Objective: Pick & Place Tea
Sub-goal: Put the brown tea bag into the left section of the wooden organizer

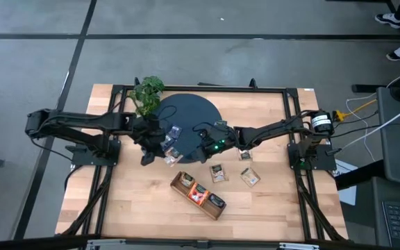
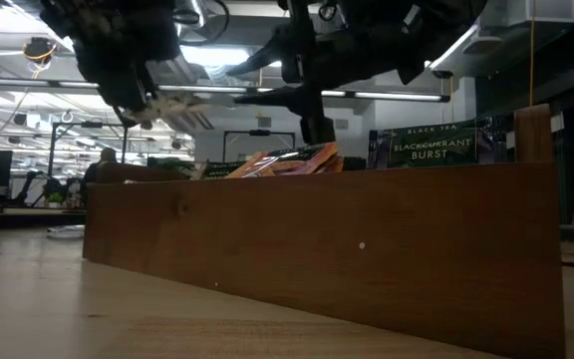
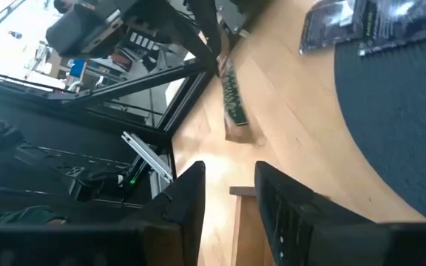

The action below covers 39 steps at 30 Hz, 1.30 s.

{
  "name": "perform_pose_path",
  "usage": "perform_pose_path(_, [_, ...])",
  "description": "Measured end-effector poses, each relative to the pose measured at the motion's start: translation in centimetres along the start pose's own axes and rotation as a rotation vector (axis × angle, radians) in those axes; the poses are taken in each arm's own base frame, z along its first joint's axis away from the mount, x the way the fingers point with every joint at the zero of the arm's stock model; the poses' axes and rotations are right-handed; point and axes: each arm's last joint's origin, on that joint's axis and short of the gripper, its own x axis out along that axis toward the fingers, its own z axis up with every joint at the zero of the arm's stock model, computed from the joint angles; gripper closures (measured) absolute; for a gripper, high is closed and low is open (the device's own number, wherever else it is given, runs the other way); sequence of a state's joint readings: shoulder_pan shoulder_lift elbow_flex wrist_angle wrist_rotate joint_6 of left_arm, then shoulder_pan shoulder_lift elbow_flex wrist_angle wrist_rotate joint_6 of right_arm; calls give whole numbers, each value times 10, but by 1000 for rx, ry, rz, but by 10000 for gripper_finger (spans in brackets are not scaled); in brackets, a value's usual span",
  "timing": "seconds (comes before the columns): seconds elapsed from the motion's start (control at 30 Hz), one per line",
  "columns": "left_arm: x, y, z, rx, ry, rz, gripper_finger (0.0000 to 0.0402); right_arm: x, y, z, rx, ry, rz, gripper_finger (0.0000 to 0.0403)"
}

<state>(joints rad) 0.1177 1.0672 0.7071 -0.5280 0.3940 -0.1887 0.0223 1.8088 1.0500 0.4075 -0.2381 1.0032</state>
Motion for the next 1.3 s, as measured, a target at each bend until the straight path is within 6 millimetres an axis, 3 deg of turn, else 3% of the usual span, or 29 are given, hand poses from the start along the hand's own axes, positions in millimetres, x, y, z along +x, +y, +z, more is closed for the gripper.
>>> perform_pose_path(0.33, [4,-5,17,91,-139,-72,398,0,3,2,-26,-24,23,281])
perform_pose_path(0.6, [5,-5,17,80,-136,-81,398,0,4,3,-56,-34,35,285])
perform_pose_path(0.9, [6,-4,17,49,-143,-29,398,0,9,5,-94,-67,79,393])
perform_pose_path(1.1, [6,-4,17,27,-141,-30,392,2,12,-2,-68,-69,69,398])
perform_pose_path(1.3, [6,-3,15,-4,-119,-30,358,5,21,-20,-38,-39,57,399])
